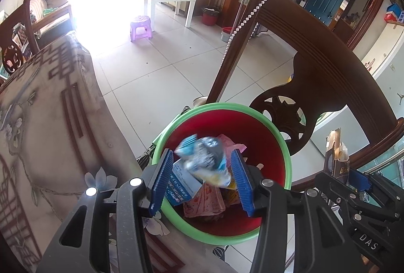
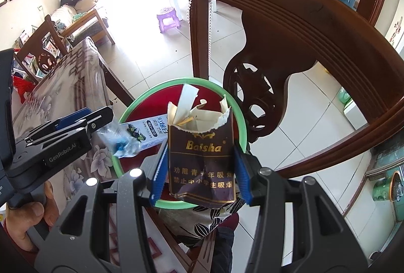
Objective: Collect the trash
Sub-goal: 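Open the left tool to drop the wrapper while the right tool lowers the Baisha pack into the bin, then open the right tool to release the Baisha pack and lift both tools away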
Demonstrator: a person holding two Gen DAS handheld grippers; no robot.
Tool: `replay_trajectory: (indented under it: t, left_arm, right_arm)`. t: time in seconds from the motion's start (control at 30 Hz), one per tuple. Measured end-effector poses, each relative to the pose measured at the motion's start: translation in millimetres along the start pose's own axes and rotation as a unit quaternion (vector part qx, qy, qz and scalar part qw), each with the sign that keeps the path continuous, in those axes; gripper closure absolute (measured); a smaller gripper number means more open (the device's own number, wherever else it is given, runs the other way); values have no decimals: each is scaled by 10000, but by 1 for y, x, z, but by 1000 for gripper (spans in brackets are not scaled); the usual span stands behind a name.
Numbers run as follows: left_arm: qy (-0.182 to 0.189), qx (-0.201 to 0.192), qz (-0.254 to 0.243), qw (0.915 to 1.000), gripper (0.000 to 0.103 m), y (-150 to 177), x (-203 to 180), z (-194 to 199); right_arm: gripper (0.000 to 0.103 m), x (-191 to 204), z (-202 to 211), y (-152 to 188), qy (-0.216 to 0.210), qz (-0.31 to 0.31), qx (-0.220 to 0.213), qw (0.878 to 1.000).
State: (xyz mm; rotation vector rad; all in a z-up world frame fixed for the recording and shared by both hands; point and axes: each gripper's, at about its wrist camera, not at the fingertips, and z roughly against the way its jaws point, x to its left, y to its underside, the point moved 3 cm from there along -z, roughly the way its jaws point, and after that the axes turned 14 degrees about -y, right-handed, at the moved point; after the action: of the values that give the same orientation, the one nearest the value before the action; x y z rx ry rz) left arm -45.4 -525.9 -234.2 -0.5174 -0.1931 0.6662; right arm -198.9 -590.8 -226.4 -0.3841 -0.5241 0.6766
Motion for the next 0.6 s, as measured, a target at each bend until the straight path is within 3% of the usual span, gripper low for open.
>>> replay_trajectory:
  t: [0.6]
  left_arm:
    - [-210,-191,232,9993,52,0,33,23]
  right_arm:
    - [57,9,-28,-15,44,300,164,9994]
